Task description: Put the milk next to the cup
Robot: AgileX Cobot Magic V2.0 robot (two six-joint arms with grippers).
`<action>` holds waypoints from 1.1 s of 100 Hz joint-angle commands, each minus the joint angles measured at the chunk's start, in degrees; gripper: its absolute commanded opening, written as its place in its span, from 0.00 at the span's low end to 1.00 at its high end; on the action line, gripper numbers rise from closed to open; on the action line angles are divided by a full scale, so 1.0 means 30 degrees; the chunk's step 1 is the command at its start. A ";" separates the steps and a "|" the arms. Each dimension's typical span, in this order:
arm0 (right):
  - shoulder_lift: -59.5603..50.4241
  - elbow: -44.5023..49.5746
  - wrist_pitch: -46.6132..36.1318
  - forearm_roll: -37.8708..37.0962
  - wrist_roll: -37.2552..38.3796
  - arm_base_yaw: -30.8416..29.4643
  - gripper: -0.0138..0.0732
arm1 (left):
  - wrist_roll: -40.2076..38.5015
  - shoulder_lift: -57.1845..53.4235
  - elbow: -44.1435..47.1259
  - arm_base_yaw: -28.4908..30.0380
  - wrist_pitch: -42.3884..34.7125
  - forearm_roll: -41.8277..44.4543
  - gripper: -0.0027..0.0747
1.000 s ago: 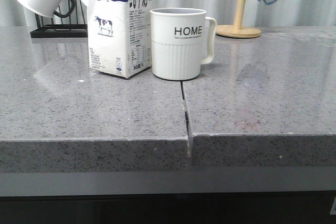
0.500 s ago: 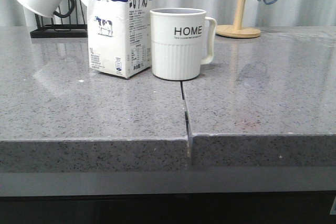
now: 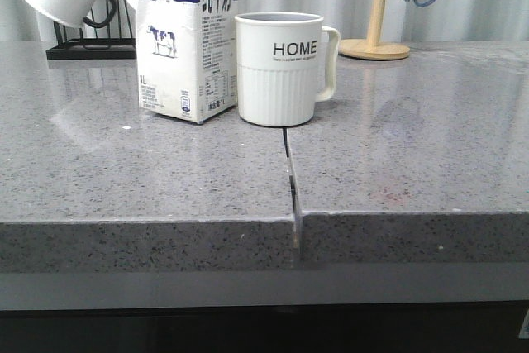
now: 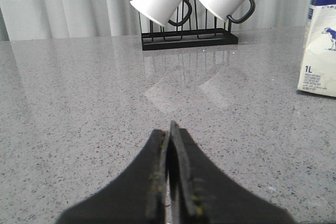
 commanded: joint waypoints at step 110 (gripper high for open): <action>0.0034 0.1422 -0.4467 -0.0028 -0.0020 -0.3258 0.08 | 0.0060 -0.0631 0.0788 0.0109 -0.1723 -0.0337 0.01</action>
